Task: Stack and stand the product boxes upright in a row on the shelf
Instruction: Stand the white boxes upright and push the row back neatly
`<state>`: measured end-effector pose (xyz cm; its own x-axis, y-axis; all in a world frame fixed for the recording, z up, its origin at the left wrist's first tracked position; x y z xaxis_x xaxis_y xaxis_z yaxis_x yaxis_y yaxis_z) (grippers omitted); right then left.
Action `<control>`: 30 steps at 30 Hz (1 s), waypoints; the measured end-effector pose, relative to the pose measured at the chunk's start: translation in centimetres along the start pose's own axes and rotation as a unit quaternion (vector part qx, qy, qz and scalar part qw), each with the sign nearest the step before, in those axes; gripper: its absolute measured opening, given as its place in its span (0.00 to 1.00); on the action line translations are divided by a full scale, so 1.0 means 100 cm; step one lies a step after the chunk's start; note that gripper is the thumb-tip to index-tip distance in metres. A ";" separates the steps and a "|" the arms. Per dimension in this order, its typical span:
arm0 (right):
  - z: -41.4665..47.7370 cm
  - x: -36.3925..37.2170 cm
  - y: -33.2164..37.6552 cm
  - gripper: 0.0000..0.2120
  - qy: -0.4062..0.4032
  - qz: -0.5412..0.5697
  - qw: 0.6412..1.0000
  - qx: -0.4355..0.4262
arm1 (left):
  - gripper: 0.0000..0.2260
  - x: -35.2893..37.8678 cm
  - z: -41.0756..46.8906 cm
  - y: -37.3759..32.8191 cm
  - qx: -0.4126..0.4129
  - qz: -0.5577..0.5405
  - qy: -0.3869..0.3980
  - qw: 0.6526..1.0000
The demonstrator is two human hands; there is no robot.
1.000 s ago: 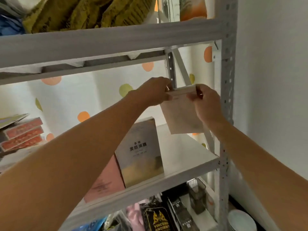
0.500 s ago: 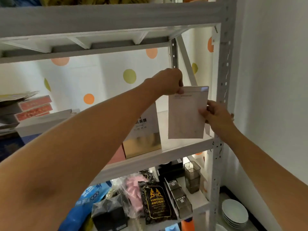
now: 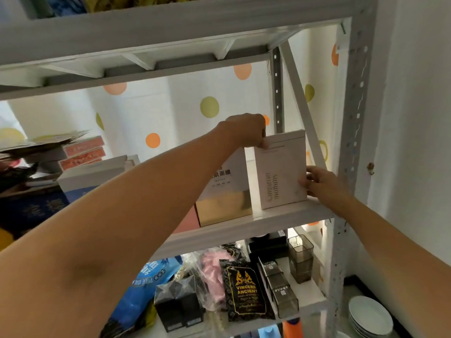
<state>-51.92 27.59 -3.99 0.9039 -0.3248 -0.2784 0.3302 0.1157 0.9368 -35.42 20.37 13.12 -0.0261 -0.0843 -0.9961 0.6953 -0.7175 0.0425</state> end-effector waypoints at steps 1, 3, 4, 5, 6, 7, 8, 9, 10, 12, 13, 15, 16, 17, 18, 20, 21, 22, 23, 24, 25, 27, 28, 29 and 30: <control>0.000 0.001 -0.002 0.17 0.003 0.002 1.000 0.005 | 0.14 -0.001 0.000 0.003 0.000 -0.007 0.011 1.000; 0.000 0.001 -0.003 0.16 0.004 0.013 1.000 0.005 | 0.14 -0.001 0.000 0.006 0.002 -0.027 0.024 0.999; 0.001 0.001 -0.004 0.17 0.006 0.018 1.000 0.003 | 0.14 0.000 0.001 0.008 0.001 -0.034 0.026 0.999; 0.001 0.001 -0.005 0.17 0.007 0.021 1.000 0.002 | 0.14 0.000 0.000 0.009 0.002 -0.038 0.028 0.999; 0.001 0.002 -0.005 0.17 0.010 0.027 1.000 -0.001 | 0.14 0.001 0.000 0.010 0.003 -0.037 0.029 0.999; 0.001 0.003 -0.005 0.17 0.012 0.030 0.999 -0.004 | 0.15 0.001 0.000 0.012 0.004 -0.033 0.030 0.999; 0.001 0.005 -0.005 0.17 0.013 0.036 0.999 -0.006 | 0.15 0.001 -0.002 0.013 0.005 -0.028 0.034 0.999; 0.000 0.007 -0.005 0.16 0.016 0.040 0.999 -0.007 | 0.16 0.000 -0.004 0.014 0.007 -0.022 0.039 0.999; 0.000 0.009 -0.005 0.16 0.022 0.046 0.999 -0.009 | 0.16 0.000 -0.007 0.015 0.007 -0.020 0.047 0.999; 0.000 0.014 -0.006 0.16 0.033 0.049 0.998 -0.014 | 0.17 -0.001 -0.011 0.020 0.000 -0.025 0.067 0.997; -0.001 0.015 -0.006 0.16 0.035 0.050 0.998 -0.015 | 0.18 -0.001 -0.013 0.023 -0.007 -0.030 0.077 0.997; -0.002 0.016 -0.007 0.16 0.036 0.056 0.998 -0.016 | 0.19 0.000 -0.016 0.029 -0.020 -0.035 0.100 0.994; -0.002 0.016 -0.006 0.16 0.037 0.057 0.998 -0.015 | 0.20 0.001 -0.017 0.032 -0.024 -0.036 0.106 0.993; -0.002 0.017 -0.006 0.17 0.039 0.055 0.998 -0.014 | 0.20 0.002 -0.018 0.034 -0.024 -0.038 0.105 0.994; -0.002 0.017 -0.006 0.17 0.042 0.054 0.998 -0.014 | 0.20 0.003 -0.017 0.036 -0.022 -0.042 0.096 0.994; -0.002 0.017 -0.006 0.17 0.046 0.055 0.997 -0.013 | 0.20 0.005 -0.017 0.039 -0.013 -0.055 0.078 0.995; -0.002 0.017 -0.005 0.17 0.047 0.054 0.997 -0.011 | 0.20 0.005 -0.017 0.040 -0.008 -0.061 0.074 0.995; -0.003 0.017 -0.005 0.17 0.046 0.054 0.997 -0.010 | 0.20 0.005 -0.017 0.041 -0.003 -0.066 0.075 0.995; -0.003 0.016 -0.005 0.17 0.045 0.054 0.997 -0.010 | 0.20 0.005 -0.018 0.041 0.003 -0.071 0.080 0.994; -0.003 0.016 -0.006 0.17 0.045 0.052 0.998 -0.010 | 0.20 0.005 -0.020 0.040 0.010 -0.075 0.084 0.994; -0.003 0.016 -0.006 0.17 0.046 0.048 0.998 -0.009 | 0.20 0.005 -0.020 0.040 0.015 -0.077 0.087 0.993; -0.004 0.016 -0.007 0.17 0.048 0.044 0.998 -0.010 | 0.20 0.004 -0.021 0.040 0.020 -0.083 0.085 0.993; -0.005 0.016 -0.007 0.17 0.049 0.043 0.998 -0.011 | 0.20 0.005 -0.022 0.040 0.022 -0.085 0.082 0.993; -0.005 0.016 -0.007 0.17 0.049 0.043 0.998 -0.013 | 0.20 0.005 -0.022 0.040 0.024 -0.085 0.080 0.993; -0.006 0.016 -0.006 0.17 0.049 0.042 0.998 -0.014 | 0.20 0.005 -0.022 0.040 0.026 -0.084 0.078 0.993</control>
<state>-50.57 27.54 -5.13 0.9506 -0.2194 -0.2197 0.2582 0.1661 0.9517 -31.09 18.98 12.58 -0.0237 0.1455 -0.9891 0.6531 -0.7468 -0.1255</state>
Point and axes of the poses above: each hand's wrist, its own z-axis towards the middle knuckle, its own x-axis out of the palm, y = z × x, the point moved 6 cm from there along z, towards the middle knuckle, and after that the axes turned 8 degrees about y, right-handed, at the moved point
